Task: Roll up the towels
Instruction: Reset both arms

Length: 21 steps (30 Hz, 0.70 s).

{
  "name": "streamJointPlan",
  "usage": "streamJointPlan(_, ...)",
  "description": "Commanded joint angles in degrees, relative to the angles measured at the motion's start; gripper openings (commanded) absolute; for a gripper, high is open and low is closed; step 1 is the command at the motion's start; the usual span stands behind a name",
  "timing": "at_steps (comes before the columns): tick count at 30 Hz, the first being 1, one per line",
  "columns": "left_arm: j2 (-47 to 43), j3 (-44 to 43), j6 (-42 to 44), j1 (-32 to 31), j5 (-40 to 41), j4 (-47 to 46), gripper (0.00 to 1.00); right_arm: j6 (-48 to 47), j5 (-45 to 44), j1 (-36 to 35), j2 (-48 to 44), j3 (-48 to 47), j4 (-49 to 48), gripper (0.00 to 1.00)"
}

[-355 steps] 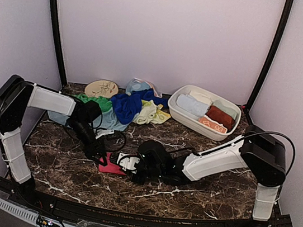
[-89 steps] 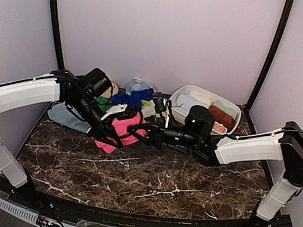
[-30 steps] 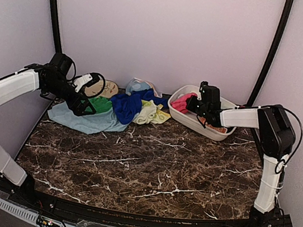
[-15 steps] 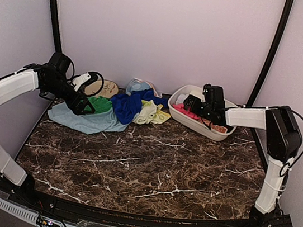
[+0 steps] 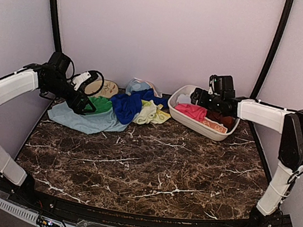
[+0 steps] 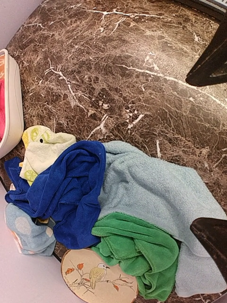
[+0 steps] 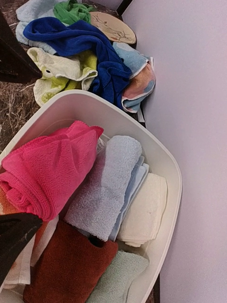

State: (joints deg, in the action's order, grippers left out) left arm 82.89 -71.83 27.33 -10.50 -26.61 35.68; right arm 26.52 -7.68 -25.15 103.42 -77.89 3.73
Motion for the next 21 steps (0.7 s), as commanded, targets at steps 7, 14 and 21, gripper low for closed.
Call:
streamJointPlan(7,-0.93,0.11,-0.60,0.67,0.14,-0.46,0.99,2.64,10.33,3.44,11.61,-6.04,2.77,0.12)
streamJointPlan(14,-0.29,-0.20,-1.13,0.76,0.16,-0.94,0.99,1.59,12.66,4.60,16.71,-7.62,2.71,0.07)
streamJointPlan(21,0.16,-0.98,-1.58,0.78,-0.27,-0.46,0.99,-1.05,16.68,4.58,23.92,-15.38,6.99,0.04)
